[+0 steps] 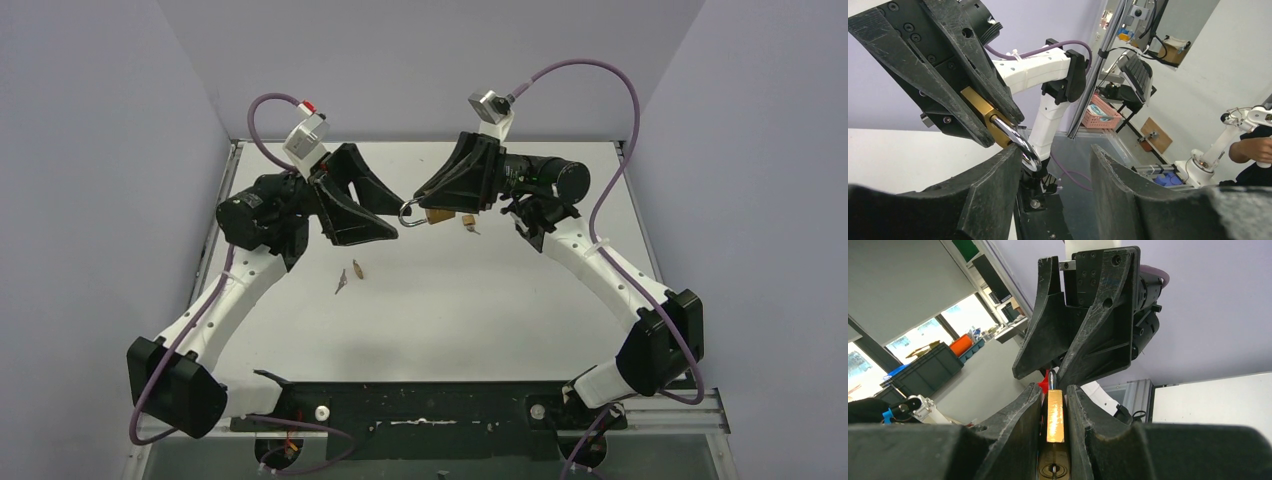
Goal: Lock with the key
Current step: Lock the lock.
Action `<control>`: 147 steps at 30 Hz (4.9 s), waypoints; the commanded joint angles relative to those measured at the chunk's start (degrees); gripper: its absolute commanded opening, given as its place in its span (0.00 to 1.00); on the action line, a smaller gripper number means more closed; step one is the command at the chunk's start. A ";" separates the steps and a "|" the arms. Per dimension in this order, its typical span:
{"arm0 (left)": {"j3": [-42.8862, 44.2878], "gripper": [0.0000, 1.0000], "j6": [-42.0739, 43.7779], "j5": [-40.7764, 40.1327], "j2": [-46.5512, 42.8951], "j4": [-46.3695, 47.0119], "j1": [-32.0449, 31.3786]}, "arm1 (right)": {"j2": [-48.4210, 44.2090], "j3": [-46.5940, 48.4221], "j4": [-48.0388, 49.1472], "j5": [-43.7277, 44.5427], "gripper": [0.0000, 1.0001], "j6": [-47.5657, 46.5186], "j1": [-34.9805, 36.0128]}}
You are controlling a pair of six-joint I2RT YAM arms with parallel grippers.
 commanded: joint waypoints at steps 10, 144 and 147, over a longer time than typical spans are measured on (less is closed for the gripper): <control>4.58 0.10 -0.92 -2.10 3.58 2.65 -1.66 | -1.16 2.92 2.98 0.67 0.00 0.44 0.41; 1.49 0.00 -1.91 -14.30 2.38 9.27 1.97 | -8.16 3.17 -7.35 -0.42 0.00 -8.53 -8.26; 1.95 0.00 -2.37 -13.71 2.49 9.26 1.75 | -8.17 3.42 -7.22 -0.42 0.00 -8.30 -8.33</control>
